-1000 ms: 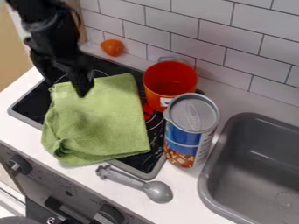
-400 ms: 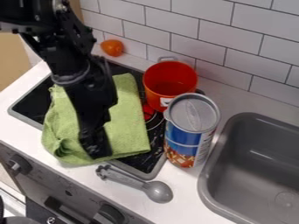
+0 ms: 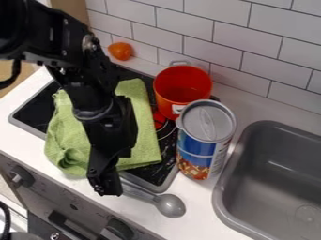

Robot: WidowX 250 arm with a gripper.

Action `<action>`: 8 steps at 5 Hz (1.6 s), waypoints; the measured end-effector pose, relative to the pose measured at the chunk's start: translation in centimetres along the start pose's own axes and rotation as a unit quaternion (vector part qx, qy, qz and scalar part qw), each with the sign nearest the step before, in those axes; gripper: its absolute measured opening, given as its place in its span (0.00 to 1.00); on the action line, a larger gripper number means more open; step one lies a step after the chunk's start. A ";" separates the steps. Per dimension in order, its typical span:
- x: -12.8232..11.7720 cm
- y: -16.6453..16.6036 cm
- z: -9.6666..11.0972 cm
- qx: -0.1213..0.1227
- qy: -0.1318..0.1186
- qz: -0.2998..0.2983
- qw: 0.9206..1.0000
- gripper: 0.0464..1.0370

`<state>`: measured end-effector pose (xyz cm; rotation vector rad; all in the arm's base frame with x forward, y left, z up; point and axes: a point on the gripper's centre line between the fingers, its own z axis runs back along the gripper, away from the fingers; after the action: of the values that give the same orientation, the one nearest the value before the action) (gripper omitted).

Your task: Move the spoon inside the orange tin

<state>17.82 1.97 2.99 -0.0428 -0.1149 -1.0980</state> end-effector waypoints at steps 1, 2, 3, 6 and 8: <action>0.2 0.0 -0.7 -0.005 0.004 -0.002 1.000 0.96; 0.2 -0.5 -1.2 -0.008 0.005 -0.010 1.000 0.93; 0.4 -0.7 -1.6 -0.005 0.001 -0.014 1.000 0.76; 1.1 -1.2 -2.7 -0.027 0.009 0.003 1.000 0.86; 1.9 -0.3 -3.2 0.016 0.001 0.012 1.000 0.65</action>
<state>18.63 -0.17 -0.01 -0.0148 -0.1302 -1.0725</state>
